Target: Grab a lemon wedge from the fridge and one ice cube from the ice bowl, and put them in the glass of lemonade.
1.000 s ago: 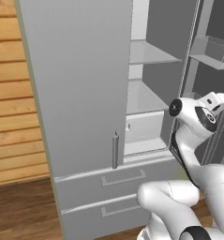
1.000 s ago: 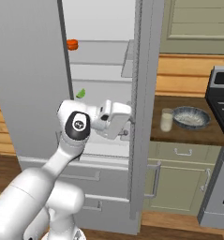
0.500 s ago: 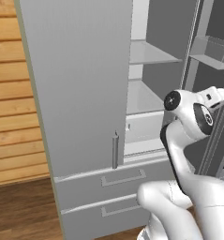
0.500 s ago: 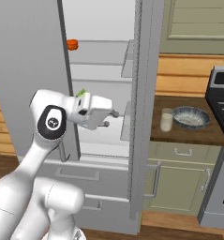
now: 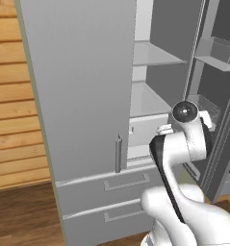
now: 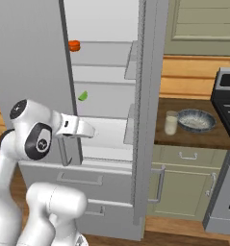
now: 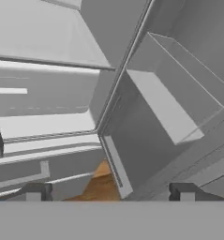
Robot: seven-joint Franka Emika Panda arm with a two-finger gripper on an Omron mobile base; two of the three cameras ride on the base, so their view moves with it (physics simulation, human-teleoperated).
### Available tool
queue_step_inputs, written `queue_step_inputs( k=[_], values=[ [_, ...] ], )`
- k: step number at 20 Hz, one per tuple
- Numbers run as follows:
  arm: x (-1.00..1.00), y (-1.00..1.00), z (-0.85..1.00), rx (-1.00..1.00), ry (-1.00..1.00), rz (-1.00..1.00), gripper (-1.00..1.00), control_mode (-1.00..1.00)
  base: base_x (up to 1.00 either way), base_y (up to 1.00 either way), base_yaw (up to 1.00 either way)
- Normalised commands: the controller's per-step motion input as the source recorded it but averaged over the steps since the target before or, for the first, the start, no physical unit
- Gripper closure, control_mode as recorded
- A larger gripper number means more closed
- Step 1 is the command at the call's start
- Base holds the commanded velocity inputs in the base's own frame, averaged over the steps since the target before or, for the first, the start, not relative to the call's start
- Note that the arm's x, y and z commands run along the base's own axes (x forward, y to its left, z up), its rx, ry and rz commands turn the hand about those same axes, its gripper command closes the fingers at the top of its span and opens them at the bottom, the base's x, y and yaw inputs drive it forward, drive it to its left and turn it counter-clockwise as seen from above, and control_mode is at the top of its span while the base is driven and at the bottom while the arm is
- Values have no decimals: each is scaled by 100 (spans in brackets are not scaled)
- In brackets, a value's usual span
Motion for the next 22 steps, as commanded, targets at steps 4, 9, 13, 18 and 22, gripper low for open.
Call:
queue_step_inputs(
  k=[4,9,13,18,22],
  values=[
    [28,93,-59,58,1,49,-100,-100,0,0,0],
    [6,43,-2,24,6,29,-100,-100,0,0,0],
    [0,23,11,0,19,19,-100,-100,0,0,0],
    [3,74,4,-19,28,9,-100,-100,0,0,0],
    [0,45,-6,-16,1,0,-100,-100,0,0,0]
  ],
)
